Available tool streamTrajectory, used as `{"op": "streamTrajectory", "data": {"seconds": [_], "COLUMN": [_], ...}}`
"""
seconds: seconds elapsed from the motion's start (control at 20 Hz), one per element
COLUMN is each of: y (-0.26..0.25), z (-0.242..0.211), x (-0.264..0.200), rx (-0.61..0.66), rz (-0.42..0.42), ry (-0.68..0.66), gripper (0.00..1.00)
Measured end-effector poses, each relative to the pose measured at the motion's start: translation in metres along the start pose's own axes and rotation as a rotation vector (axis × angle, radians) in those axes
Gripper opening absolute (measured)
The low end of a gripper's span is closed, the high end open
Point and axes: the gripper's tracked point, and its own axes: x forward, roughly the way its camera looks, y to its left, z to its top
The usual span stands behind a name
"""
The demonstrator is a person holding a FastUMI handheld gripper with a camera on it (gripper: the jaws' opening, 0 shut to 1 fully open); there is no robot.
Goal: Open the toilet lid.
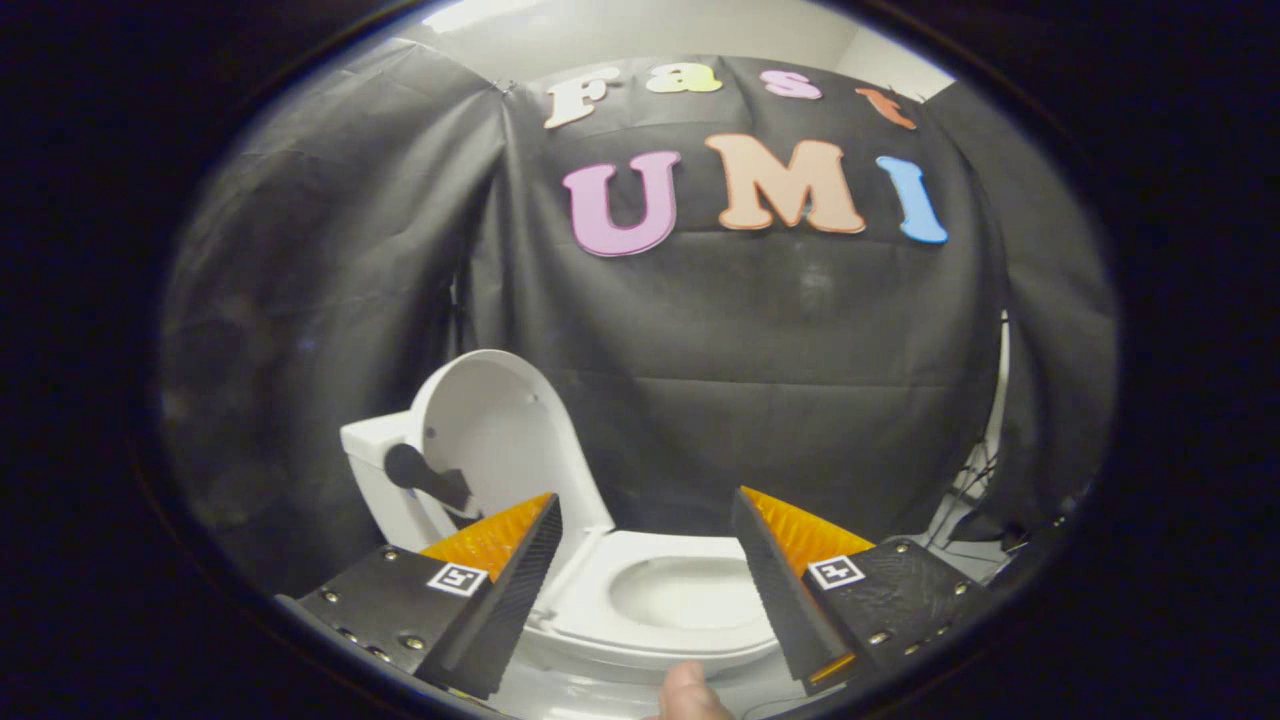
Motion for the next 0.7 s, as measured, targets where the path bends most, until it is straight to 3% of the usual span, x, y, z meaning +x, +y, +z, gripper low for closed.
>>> {"op": "streamTrajectory", "data": {"seconds": [0.25, 0.5, 0.7], "y": [-0.064, -0.136, -0.179], "z": [-0.007, -0.012, -0.036], "x": [-0.020, -0.048, -0.067], "rx": [-0.014, -0.105, -0.080], "rz": [-0.062, -0.156, -0.186], "ry": [0.006, -0.008, 0.044], "gripper": [1.00, 1.00, 1.00]}}
